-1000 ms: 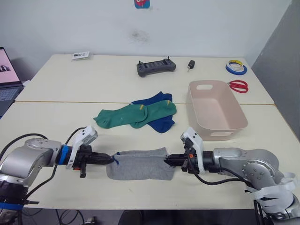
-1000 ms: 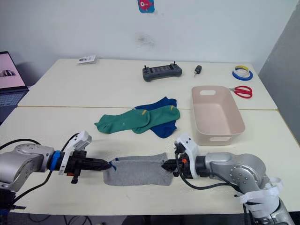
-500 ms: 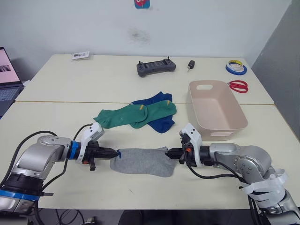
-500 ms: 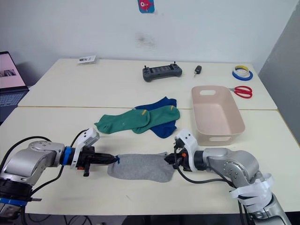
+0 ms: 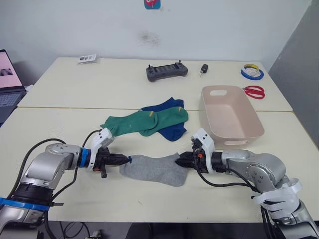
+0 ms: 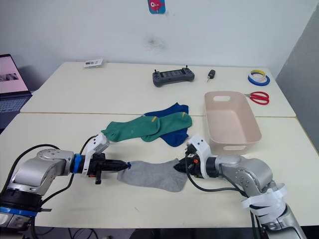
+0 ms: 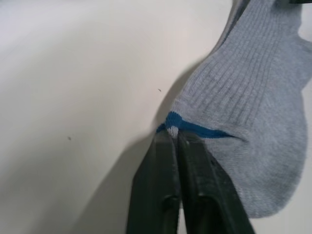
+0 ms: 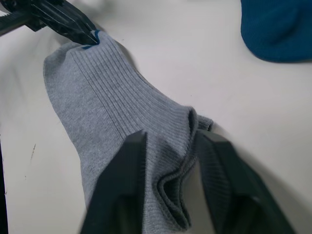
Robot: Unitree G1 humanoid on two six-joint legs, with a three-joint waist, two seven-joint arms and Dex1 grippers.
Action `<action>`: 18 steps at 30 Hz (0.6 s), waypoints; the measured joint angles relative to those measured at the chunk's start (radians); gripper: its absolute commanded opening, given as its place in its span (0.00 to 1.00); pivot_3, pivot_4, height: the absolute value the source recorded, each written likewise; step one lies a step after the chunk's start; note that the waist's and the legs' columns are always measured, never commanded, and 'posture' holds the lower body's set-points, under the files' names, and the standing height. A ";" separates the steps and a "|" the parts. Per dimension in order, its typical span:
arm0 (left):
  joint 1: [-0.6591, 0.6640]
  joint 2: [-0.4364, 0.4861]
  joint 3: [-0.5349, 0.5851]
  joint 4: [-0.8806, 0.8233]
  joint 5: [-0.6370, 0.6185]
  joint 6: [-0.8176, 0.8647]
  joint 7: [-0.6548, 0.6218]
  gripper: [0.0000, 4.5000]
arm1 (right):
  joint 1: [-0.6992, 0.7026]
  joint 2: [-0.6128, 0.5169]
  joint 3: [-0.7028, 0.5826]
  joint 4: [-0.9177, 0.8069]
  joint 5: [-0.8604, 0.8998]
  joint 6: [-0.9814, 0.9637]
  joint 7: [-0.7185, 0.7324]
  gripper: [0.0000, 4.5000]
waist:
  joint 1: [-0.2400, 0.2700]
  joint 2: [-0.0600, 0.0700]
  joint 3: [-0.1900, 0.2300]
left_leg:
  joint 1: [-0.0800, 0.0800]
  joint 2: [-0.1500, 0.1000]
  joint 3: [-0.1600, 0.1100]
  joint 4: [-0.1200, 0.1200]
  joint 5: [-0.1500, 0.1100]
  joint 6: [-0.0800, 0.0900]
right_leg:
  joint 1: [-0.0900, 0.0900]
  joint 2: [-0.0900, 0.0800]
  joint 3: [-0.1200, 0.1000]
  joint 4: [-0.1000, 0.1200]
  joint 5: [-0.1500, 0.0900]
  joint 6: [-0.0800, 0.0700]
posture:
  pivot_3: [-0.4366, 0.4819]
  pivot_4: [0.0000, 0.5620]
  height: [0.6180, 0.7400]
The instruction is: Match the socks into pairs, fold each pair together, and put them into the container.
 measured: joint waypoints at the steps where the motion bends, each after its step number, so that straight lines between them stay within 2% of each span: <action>1: 0.002 -0.003 0.005 0.001 0.001 -0.009 0.005 0.28 | 0.000 0.000 -0.003 -0.002 -0.003 -0.001 0.001 0.69 | 0.000 0.000 0.000 | 0.000 0.000 0.000 0.000 0.000 0.000 | 0.000 0.000 0.000 0.000 0.000 0.000 | 0.48 0.27 1.00; 5: 0.036 -0.007 0.058 -0.002 -0.001 -0.046 0.040 0.55 | 0.008 -0.041 -0.040 -0.044 -0.025 -0.028 0.007 1.00 | 0.000 0.000 0.000 | 0.000 0.000 0.000 0.000 0.000 0.000 | 0.000 0.000 0.000 0.000 0.000 0.000 | 0.48 0.27 1.00; 11: 0.136 0.003 0.201 -0.088 -0.035 -0.107 0.061 0.55 | 0.075 -0.128 -0.081 -0.165 -0.120 -0.268 0.091 1.00 | 0.001 0.000 0.000 | 0.000 0.000 0.000 0.000 0.000 0.000 | 0.000 0.000 0.000 0.000 0.000 0.000 | 0.48 0.27 1.00; 14: 0.169 -0.007 0.259 -0.252 -0.146 -0.057 0.055 0.42 | 0.113 -0.113 -0.046 -0.219 -0.184 -0.411 0.133 0.86 | 0.000 0.000 0.000 | 0.001 0.000 0.000 0.000 0.000 0.000 | 0.002 -0.001 0.000 -0.001 0.000 0.000 | 0.48 0.27 1.00; 18: 0.220 -0.041 0.207 -0.424 -0.199 -0.027 0.065 0.13 | 0.163 -0.067 0.116 -0.190 -0.310 -0.528 0.140 0.54 | 0.000 0.000 0.000 | 0.002 0.000 0.000 0.000 0.000 0.000 | 0.002 0.000 0.000 -0.001 0.000 0.000 | 0.48 0.27 1.00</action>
